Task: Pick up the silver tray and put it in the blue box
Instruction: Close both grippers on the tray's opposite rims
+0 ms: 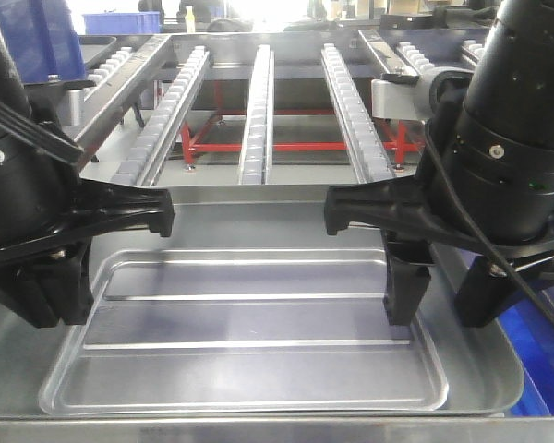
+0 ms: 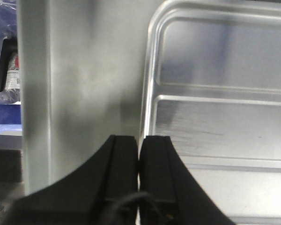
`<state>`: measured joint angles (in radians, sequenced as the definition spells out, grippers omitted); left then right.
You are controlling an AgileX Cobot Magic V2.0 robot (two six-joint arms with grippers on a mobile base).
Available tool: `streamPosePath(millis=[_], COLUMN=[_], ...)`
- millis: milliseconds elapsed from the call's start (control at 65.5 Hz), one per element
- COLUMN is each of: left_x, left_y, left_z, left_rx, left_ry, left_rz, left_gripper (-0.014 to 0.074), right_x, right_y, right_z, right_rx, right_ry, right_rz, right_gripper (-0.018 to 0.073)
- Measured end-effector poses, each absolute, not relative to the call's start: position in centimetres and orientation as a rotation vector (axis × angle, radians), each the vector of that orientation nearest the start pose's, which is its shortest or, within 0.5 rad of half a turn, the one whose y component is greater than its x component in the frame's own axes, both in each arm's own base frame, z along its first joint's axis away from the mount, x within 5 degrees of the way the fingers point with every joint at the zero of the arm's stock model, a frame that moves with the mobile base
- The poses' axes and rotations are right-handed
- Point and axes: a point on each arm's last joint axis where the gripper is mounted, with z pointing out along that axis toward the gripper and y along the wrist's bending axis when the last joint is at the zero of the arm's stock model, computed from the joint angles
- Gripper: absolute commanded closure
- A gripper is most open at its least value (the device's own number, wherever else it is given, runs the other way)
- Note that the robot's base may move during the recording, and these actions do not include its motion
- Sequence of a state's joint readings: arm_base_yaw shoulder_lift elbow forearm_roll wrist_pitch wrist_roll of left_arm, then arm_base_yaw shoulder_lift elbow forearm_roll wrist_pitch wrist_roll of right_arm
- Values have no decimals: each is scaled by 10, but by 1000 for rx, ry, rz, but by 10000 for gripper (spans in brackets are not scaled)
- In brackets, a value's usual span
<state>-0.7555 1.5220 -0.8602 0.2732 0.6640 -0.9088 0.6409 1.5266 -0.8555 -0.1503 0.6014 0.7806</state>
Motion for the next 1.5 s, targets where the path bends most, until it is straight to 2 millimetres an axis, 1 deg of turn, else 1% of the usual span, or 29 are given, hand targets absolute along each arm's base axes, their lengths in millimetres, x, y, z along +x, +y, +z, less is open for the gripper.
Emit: streamPosePath(millis=[122,153,214,290,320,366,580,778,1129,1221,1389,1496], left_x=[213,213,213,213,212,212,215,216,218,218,219,221], left_y=[-180,-180,-181,-182,-183,-185,-190,-192,-191,-192,-192,-193], left_z=[204,203,198,193,193,191,200,202,203,201,198,192], left_rx=[52,54,61,70,76,73,49,48,66,68,78,90], left_ry=[2766,2770,2788,2808,2809,2818,2821,2815,2803,2808,2811,2823], left_rz=[-148,-142,-115,-89,-88,-85,-103,-108,-93,-86,-69,-41], left_gripper=[602,582,491,350,316,295,347,394,405,405,405,406], right_x=[231,231,231,232,232,232,232,232,234,235,238,239], right_y=[162,163,163,164,164,164,164,164,166,167,169,170], right_z=[203,203,203,204,204,204,204,204,205,201,187,183], right_rx=[45,44,44,43,42,42,42,42,39,38,35,32], right_ry=[2770,2768,2761,2754,2752,2752,2750,2750,2722,2733,2773,2780], right_rz=[238,240,247,256,258,258,260,260,291,281,246,239], right_gripper=[134,134,134,134,134,134,134,134,134,134,134,134])
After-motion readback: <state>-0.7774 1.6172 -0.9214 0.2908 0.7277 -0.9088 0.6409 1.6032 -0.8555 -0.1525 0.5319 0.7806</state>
